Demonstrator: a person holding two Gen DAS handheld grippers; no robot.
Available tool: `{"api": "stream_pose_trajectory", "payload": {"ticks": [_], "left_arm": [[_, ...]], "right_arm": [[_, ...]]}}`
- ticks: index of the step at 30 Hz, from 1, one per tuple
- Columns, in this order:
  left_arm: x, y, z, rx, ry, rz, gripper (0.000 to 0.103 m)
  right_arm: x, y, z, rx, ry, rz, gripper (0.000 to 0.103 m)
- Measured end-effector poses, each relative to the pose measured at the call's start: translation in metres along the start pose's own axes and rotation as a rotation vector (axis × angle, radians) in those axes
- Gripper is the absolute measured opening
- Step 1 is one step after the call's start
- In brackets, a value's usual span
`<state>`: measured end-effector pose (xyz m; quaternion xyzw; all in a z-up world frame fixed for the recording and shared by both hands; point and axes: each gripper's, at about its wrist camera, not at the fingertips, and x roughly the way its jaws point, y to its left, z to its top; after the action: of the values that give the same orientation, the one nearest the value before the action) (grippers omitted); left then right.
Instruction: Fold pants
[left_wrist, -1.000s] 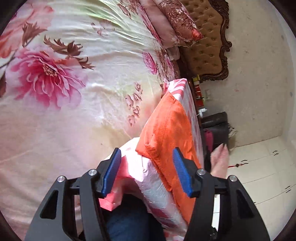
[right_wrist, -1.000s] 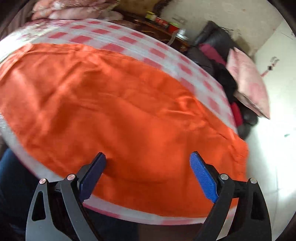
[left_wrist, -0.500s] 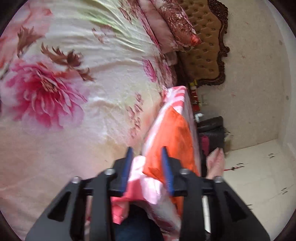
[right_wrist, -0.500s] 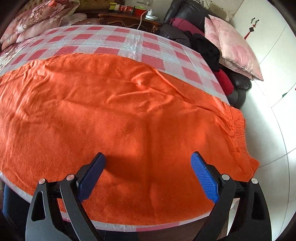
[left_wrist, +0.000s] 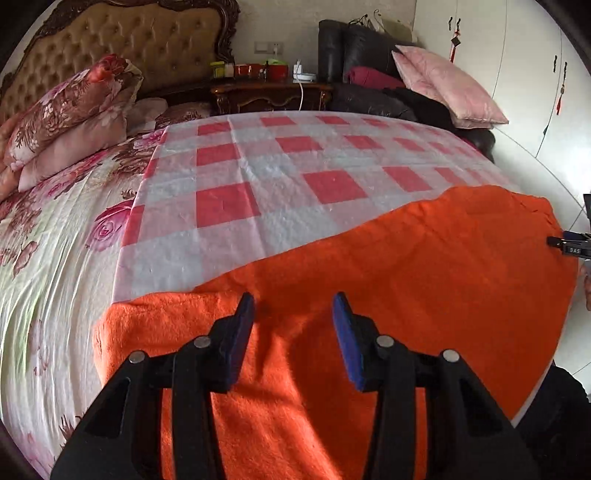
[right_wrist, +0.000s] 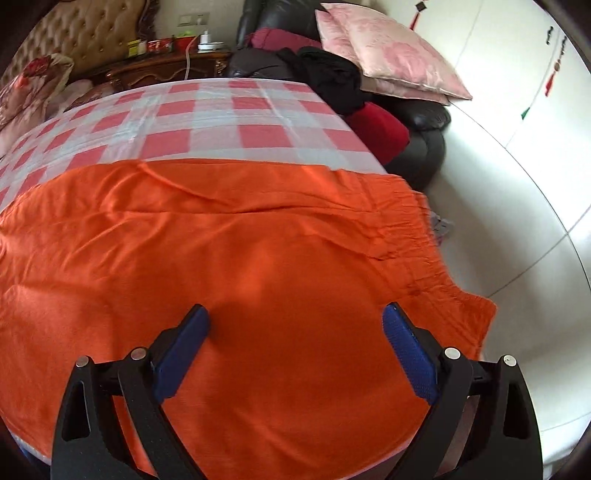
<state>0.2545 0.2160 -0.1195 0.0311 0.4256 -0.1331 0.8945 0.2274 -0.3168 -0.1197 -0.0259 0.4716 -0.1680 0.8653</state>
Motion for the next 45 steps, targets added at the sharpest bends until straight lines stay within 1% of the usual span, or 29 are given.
{"api": "stream_pose_trajectory", "payload": {"ticks": [1,3,4,5,6,8,9,10,12,14,15,16,18,20,22,24,25,26,27,28,29,31,33,36,38,39,42,44,45], "left_arm": [[0.003,0.009,-0.002,-0.008,-0.006,0.01,0.046],[0.0,0.024,-0.006,-0.016,0.005,0.102,0.05],[0.0,0.034,-0.008,-0.04,0.012,0.149,0.06],[-0.004,0.047,-0.009,-0.097,0.016,0.192,0.067],[-0.006,0.06,-0.011,-0.148,0.012,0.214,0.067],[-0.011,0.067,-0.009,-0.167,0.035,0.307,0.065],[-0.016,0.066,-0.007,-0.166,0.042,0.384,0.063],[-0.025,0.06,-0.005,-0.159,0.022,0.438,0.063],[-0.041,0.044,-0.003,-0.157,-0.029,0.43,0.065],[-0.044,0.027,-0.003,-0.169,0.002,0.463,0.066],[-0.044,0.021,-0.006,-0.194,0.021,0.453,0.066],[-0.047,0.019,-0.01,-0.245,0.015,0.42,0.066],[-0.06,0.03,-0.025,-0.401,-0.003,0.373,0.069],[-0.075,0.056,-0.05,-0.599,-0.011,0.348,0.071],[-0.088,0.087,-0.078,-0.761,-0.02,0.303,0.07],[-0.101,0.113,-0.101,-0.846,-0.04,0.265,0.065],[-0.108,0.124,-0.113,-0.884,-0.06,0.21,0.065],[-0.112,0.137,-0.127,-0.936,-0.073,0.141,0.065],[-0.115,0.147,-0.141,-0.987,-0.079,0.081,0.065],[-0.116,0.157,-0.155,-1.034,-0.088,0.005,0.065],[-0.117,0.166,-0.17,-1.072,-0.107,-0.08,0.065],[-0.11,0.178,-0.194,-1.136,-0.126,-0.236,0.065],[-0.094,0.186,-0.214,-1.215,-0.141,-0.399,0.065],[-0.071,0.193,-0.232,-1.267,-0.159,-0.555,0.06],[-0.057,0.193,-0.234,-1.275,-0.188,-0.682,0.057],[-0.051,0.193,-0.231,-1.266,-0.191,-0.726,0.056],[-0.043,0.191,-0.218,-1.21,-0.198,-0.789,0.041],[-0.043,0.193,-0.208,-1.161,-0.206,-0.776,0.018],[-0.044,0.196,-0.203,-1.138,-0.215,-0.773,0.017]], "right_arm": [[0.002,-0.006,-0.001,0.01,0.002,0.004,0.092],[0.005,-0.024,-0.002,0.06,0.008,0.033,0.092],[0.006,-0.031,-0.001,0.079,0.005,0.044,0.092],[0.006,-0.034,0.0,0.088,-0.002,0.046,0.092],[0.005,-0.037,0.002,0.09,-0.014,0.037,0.092],[0.004,-0.039,0.011,0.074,-0.045,0.016,0.092],[0.004,-0.041,0.02,0.074,-0.063,0.044,0.092],[0.006,-0.043,0.029,0.077,-0.081,0.074,0.092],[0.012,-0.044,0.043,0.061,-0.087,0.089,0.092],[0.031,-0.047,0.058,0.045,-0.052,0.05,0.092],[0.042,-0.051,0.062,0.045,-0.031,0.02,0.092],[0.055,-0.056,0.066,0.038,-0.003,-0.028,0.092],[0.063,-0.064,0.069,0.043,-0.01,0.002,0.092],[0.066,-0.066,0.068,0.036,-0.033,0.01,0.092],[0.063,-0.062,0.066,0.012,-0.057,-0.029,0.092],[0.057,-0.056,0.064,-0.009,-0.077,-0.086,0.092],[0.05,-0.053,0.063,-0.015,-0.098,-0.133,0.092],[0.042,-0.051,0.062,-0.013,-0.118,-0.149,0.092],[0.034,-0.05,0.061,-0.01,-0.138,-0.123,0.092],[0.023,-0.048,0.058,-0.005,-0.155,-0.056,0.092],[0.015,-0.046,0.055,-0.003,-0.159,-0.017,0.092],[0.002,-0.034,0.049,-0.008,-0.153,0.04,0.092],[-0.007,-0.023,0.042,0.016,-0.116,0.118,0.092],[-0.014,-0.005,0.035,0.049,-0.071,0.198,0.092],[-0.018,0.011,0.029,0.053,-0.037,0.221,0.092],[-0.019,0.02,0.028,0.051,-0.018,0.228,0.092],[-0.026,0.04,0.026,0.045,0.012,0.235,0.092],[-0.03,0.052,0.026,0.034,0.025,0.242,0.092],[-0.032,0.063,0.026,0.013,0.037,0.244,0.092]]}}
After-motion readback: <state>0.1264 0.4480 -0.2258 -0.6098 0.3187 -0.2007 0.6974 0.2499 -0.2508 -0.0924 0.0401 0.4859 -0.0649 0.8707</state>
